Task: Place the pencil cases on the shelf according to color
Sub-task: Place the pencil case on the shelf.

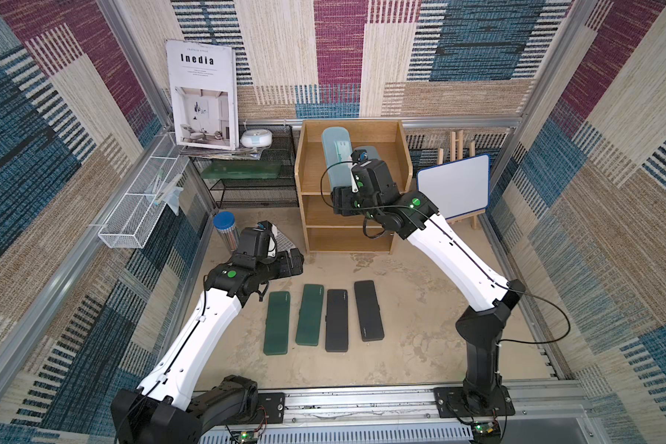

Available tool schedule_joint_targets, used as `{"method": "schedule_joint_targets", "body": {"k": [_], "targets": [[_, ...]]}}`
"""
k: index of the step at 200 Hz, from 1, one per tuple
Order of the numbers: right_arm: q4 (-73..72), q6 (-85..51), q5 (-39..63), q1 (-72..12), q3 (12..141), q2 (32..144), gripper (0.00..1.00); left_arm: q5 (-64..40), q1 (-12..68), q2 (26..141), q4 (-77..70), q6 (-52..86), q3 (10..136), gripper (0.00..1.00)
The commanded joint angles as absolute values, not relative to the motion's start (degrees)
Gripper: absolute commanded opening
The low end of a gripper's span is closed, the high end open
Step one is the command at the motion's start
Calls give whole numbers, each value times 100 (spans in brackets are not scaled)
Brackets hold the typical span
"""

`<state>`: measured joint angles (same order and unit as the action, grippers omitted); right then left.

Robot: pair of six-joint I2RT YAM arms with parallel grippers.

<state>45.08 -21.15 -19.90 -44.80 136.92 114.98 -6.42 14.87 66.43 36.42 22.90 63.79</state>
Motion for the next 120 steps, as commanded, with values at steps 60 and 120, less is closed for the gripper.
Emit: {"method": "schedule_joint_targets", "body": {"k": [60,120], "targets": [[3340,-1762,-2164,-4116,13995,12296,62,-1107,1480,6653,3461,2325,6357,100],[3064,-1854,-2208,-4006,14074,12671,66,-1208,1477,6662,3431,2364,6335,100]]}}
